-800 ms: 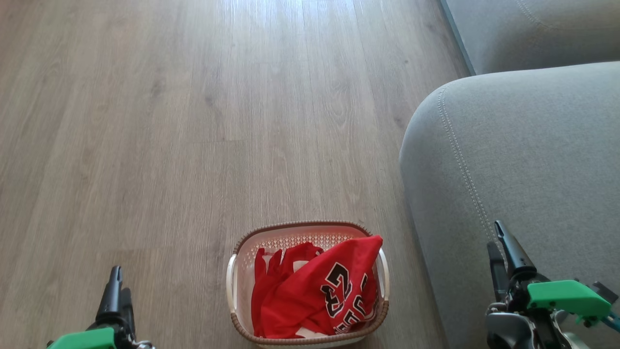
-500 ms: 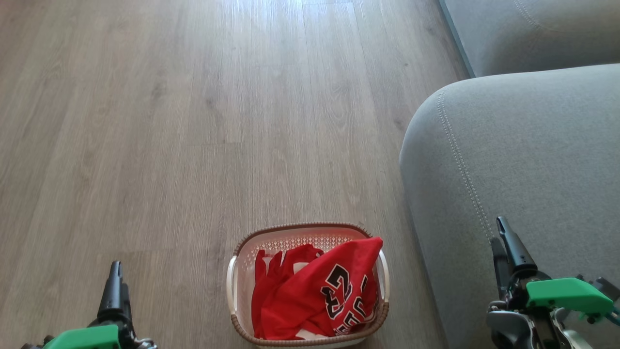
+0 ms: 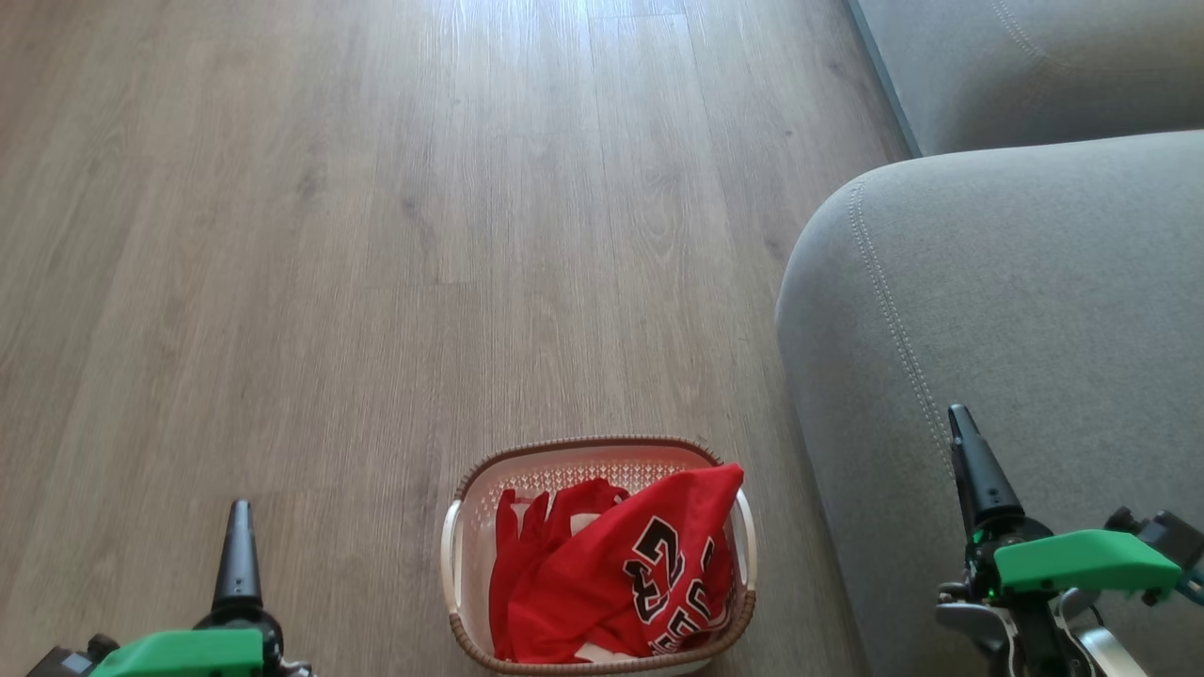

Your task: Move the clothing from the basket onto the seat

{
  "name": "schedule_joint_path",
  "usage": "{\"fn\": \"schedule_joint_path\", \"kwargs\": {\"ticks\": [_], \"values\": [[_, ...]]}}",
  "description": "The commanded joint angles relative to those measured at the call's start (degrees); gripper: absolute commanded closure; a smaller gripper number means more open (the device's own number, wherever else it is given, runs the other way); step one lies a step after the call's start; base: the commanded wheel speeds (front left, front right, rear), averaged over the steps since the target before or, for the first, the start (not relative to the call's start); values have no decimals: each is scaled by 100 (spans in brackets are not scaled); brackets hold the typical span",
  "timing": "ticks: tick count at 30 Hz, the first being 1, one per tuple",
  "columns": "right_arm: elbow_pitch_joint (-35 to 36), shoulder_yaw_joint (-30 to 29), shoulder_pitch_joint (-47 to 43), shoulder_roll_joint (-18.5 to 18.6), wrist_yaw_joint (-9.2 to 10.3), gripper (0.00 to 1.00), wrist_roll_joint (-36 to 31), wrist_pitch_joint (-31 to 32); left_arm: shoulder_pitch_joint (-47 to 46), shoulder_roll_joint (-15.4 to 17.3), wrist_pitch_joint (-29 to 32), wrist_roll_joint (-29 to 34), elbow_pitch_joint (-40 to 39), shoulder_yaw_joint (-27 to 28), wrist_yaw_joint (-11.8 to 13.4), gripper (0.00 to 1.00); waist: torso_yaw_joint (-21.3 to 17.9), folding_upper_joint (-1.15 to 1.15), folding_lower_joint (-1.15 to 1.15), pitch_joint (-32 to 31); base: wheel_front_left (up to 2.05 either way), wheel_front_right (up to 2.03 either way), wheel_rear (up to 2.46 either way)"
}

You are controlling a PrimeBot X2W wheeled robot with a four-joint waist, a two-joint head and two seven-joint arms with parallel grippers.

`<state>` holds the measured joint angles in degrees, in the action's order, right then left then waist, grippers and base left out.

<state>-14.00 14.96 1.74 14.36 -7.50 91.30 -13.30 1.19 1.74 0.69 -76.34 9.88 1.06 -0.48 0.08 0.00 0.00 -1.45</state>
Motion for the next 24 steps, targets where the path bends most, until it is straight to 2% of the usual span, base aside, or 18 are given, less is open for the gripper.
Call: {"fn": "schedule_joint_path", "kwargs": {"ticks": [1,24], "values": [[226,-61,179,15,0,0,-182,-49,-72,57,-67,156,-252,43,6,0,1,0,0,-2,0,0,0],[362,-255,70,-287,0,0,-2453,-80,132,72,-457,2529,-368,-144,65,0,-7,0,0,-59,0,0,0]]}}
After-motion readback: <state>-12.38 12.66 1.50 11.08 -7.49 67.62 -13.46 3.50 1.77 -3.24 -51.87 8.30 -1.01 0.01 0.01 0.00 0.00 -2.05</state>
